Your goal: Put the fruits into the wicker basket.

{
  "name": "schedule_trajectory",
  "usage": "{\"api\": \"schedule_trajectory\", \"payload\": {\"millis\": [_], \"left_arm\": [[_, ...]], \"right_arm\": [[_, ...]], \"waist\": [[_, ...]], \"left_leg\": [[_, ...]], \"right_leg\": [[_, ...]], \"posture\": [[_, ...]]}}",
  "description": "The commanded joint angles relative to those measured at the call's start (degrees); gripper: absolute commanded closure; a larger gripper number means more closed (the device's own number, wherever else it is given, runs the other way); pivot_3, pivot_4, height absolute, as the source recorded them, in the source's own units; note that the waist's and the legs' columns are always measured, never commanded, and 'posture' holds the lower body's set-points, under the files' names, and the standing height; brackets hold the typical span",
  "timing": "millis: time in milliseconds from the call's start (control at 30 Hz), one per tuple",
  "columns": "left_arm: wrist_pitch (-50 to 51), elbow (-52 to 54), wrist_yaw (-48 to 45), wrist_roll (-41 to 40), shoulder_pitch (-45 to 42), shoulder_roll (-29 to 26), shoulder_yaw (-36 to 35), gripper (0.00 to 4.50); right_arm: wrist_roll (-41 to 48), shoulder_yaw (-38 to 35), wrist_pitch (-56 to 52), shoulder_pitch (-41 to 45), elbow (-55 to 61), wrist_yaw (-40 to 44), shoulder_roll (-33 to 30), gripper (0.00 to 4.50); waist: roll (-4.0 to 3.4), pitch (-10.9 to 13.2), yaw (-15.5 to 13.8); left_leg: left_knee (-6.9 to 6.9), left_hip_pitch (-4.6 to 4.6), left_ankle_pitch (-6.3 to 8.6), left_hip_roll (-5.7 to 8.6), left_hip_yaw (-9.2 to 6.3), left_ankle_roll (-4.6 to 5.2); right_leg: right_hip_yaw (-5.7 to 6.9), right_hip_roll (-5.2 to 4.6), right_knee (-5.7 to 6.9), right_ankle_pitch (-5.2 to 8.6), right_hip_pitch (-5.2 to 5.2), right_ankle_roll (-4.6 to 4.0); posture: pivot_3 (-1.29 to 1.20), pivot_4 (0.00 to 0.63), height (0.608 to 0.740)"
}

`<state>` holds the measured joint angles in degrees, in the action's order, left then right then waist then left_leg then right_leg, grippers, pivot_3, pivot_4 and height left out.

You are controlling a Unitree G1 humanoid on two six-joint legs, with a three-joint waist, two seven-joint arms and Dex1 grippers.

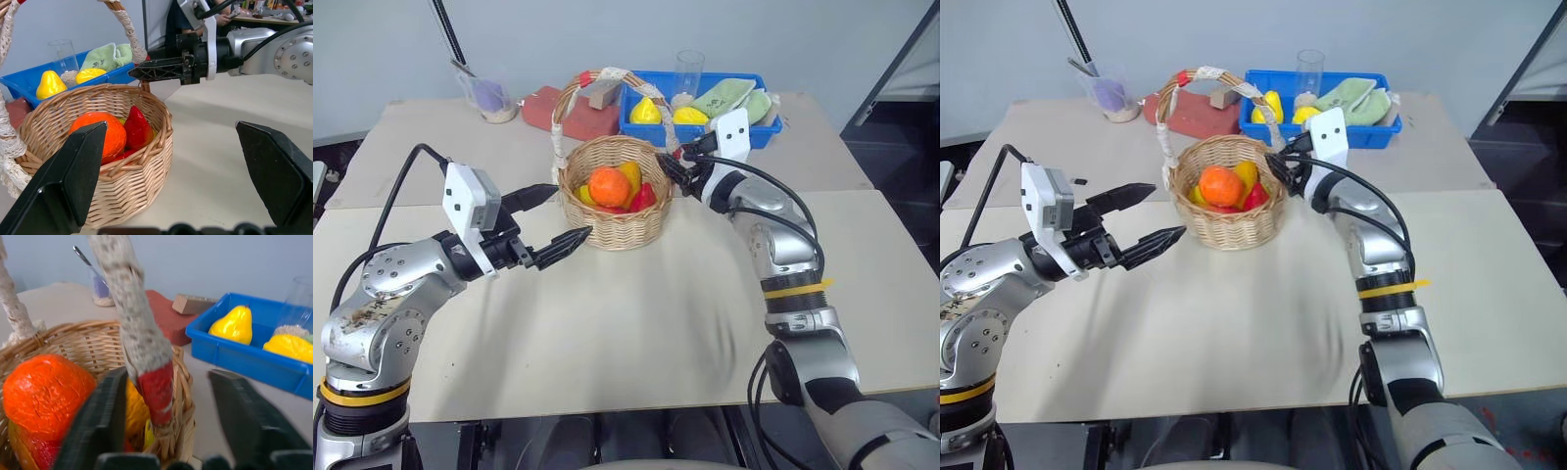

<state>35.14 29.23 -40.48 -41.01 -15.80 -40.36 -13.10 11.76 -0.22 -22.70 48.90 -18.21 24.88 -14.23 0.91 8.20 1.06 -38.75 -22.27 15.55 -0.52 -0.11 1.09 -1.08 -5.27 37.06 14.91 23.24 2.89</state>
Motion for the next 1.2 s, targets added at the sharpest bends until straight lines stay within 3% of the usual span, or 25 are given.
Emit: {"api": "schedule_trajectory", "payload": {"millis": [33, 133, 167, 367, 700, 900, 967, 1200], "left_arm": [[-1.03, 1.12, 0.30, 0.12, -0.67, -0.18, -0.46, 0.00], [-1.13, 1.10, 0.43, 0.32, -0.86, 0.05, -0.22, 0.00], [-1.21, 1.12, 0.46, 0.39, -0.90, 0.09, -0.14, 0.00], [-1.31, 1.20, 0.63, 0.37, -1.80, 0.49, 0.56, 0.00], [-0.30, 0.89, -0.31, -1.04, -4.99, 1.57, 2.32, 0.00], [-0.74, -0.59, -1.24, -0.43, -5.87, 1.63, 2.68, 0.00], [-0.87, -0.86, -1.45, -0.23, -5.92, 1.65, 2.69, 0.00], [-1.51, -1.41, -0.62, 2.33, -3.80, 0.81, 1.96, 0.00]], "right_arm": [[-0.37, -0.26, 2.65, 2.58, 0.28, 0.55, 0.22, 3.28], [-0.77, -0.08, 3.95, 2.84, -0.21, 1.19, 0.30, 4.33], [-0.91, -0.10, 4.36, 2.83, -0.20, 1.35, 0.28, 4.46], [-1.84, -1.93, 8.07, 1.44, 2.02, 1.64, -2.17, 4.46], [-2.63, -9.39, 15.53, -5.56, -1.82, 1.82, -16.31, 4.46], [-0.66, -11.82, 12.91, -6.76, -3.04, 1.74, -17.09, 4.46], [0.15, -12.44, 12.30, -6.85, -2.46, 1.53, -17.02, 3.44], [2.60, -13.70, 7.06, -8.83, 3.34, 3.61, -19.29, 1.09]], "waist": [[0.00, 0.00, -0.02], [0.00, 0.00, -0.01], [0.00, 0.00, -0.01], [-0.01, 0.01, -0.15], [0.01, 0.02, -0.37], [0.01, 0.02, 0.94], [0.01, 0.02, 1.03], [0.00, 0.02, 0.47]], "left_leg": [[0.00, 0.00, 0.00, 0.00, 0.00, 0.00], [0.00, 0.00, 0.00, 0.00, 0.00, 0.00], [0.00, 0.00, 0.00, -0.01, 0.00, 0.00], [0.00, -0.04, 0.00, 0.00, -0.01, 0.00], [-0.01, -0.11, 0.00, 0.10, 0.01, 0.01], [0.02, -0.01, 0.01, -0.16, 0.15, 0.03], [0.04, -0.02, 0.02, -0.17, 0.15, 0.04], [0.02, -0.07, 0.04, -0.17, 0.17, 0.07]], "right_leg": [[0.00, 0.00, 0.00, 0.00, 0.00, 0.00], [0.00, -0.01, 0.00, 0.00, 0.00, 0.00], [0.00, 0.00, 0.00, 0.00, 0.00, 0.00], [0.00, -0.01, 0.00, 0.00, 0.02, 0.00], [0.01, -0.12, -0.11, 0.00, -0.03, 0.01], [-0.24, 0.15, -0.16, 0.00, -0.03, 0.00], [-0.24, 0.15, -0.16, 0.00, -0.03, 0.00], [-0.23, 0.04, -0.23, 0.00, -0.04, 0.01]], "posture": [[0.00, 0.150, 0.740], [0.00, 0.150, 0.740], [0.00, 0.150, 0.740], [0.00, 0.150, 0.740], [0.00, 0.150, 0.740], [0.00, 0.150, 0.740], [0.00, 0.150, 0.740], [0.00, 0.150, 0.740]]}}
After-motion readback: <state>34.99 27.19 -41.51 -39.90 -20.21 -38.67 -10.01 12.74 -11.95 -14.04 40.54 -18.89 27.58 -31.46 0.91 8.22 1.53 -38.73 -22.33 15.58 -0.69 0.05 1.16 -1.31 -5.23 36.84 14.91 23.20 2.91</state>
